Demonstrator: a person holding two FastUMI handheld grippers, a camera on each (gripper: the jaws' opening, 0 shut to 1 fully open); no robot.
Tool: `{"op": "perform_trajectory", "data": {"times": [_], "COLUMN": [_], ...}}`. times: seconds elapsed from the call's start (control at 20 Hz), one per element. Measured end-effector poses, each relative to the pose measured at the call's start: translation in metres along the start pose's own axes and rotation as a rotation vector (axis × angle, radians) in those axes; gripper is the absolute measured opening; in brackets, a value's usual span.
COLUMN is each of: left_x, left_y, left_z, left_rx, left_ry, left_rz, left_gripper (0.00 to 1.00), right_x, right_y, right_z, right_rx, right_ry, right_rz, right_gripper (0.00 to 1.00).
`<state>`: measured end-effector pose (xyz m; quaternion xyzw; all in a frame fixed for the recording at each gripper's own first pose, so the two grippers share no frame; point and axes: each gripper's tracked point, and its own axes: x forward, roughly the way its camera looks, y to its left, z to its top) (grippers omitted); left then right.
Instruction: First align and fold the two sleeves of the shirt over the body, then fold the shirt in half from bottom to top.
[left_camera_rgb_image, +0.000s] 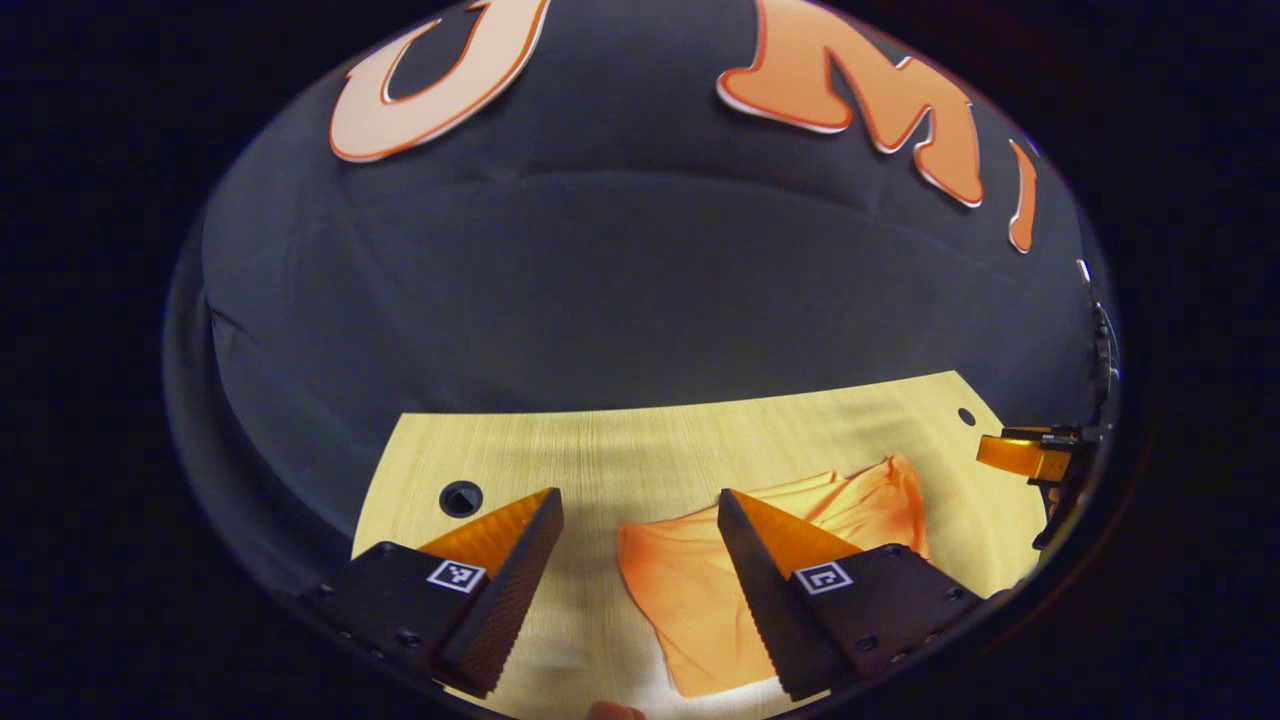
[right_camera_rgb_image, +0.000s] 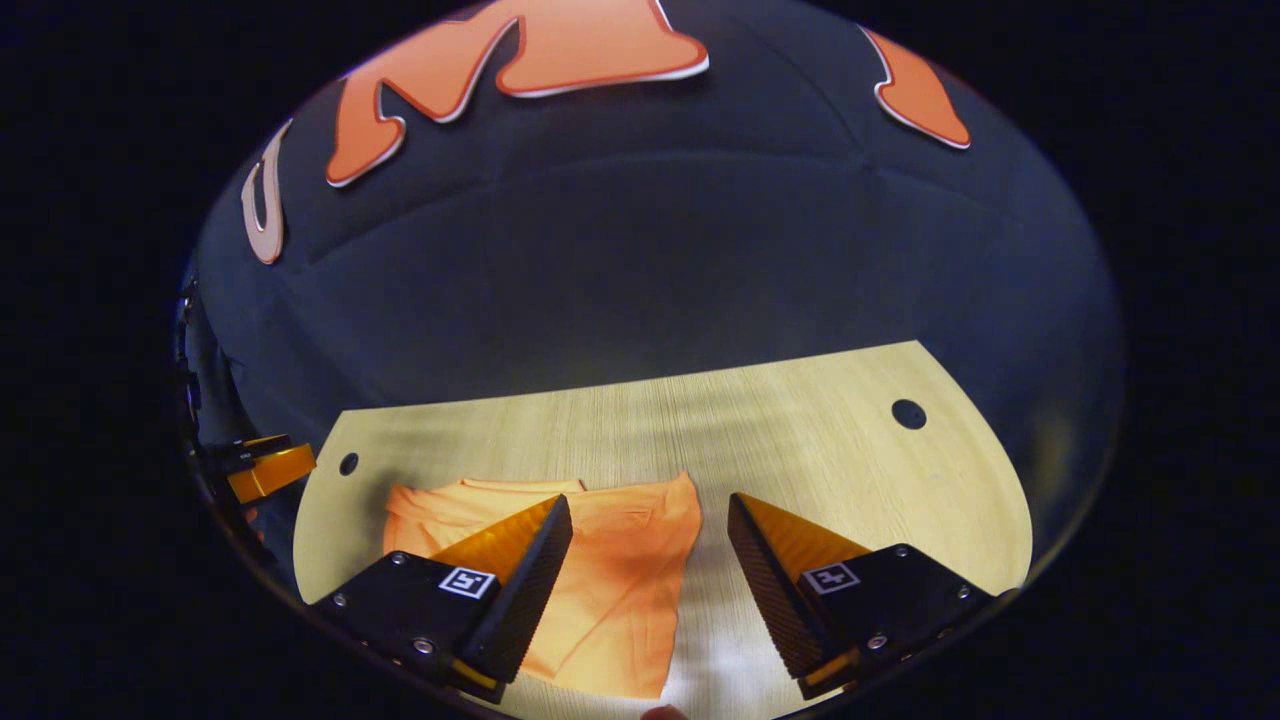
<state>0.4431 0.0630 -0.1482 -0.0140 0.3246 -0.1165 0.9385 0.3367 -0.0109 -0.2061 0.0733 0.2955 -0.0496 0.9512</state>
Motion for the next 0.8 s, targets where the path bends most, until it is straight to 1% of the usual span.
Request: {"op": "perform_trajectory", "data": {"times": [0.2,0.4,0.55,0.65,0.8], "left_x": [-0.069,-0.141,-0.181,-0.207,-0.250], "left_y": [-0.020,-0.043,-0.056,-0.063,-0.075], "left_z": [0.013,0.012,0.003,-0.006,-0.017], "left_rx": [0.012,0.015,0.027,0.026,0.017], "left_ry": [-0.098,-0.186,-0.231,-0.257,-0.309], "left_rz": [0.007,0.004,0.020,0.038,0.063], "left_gripper": [0.98,0.98,0.98,0.98,0.98], "right_x": [-0.057,-0.116,-0.161,-0.197,-0.238], "right_y": [0.000,0.007,0.009,0.009,0.002], "right_z": [0.014,0.018,0.021,0.017,0.008], "right_rx": [-0.030,-0.088,-0.112,-0.113,-0.122], "right_ry": [-0.109,-0.206,-0.272,-0.312,-0.366], "right_rz": [0.018,0.040,0.058,0.077,0.090], "right_gripper": [0.97,0.98,0.97,0.97,0.97]}}
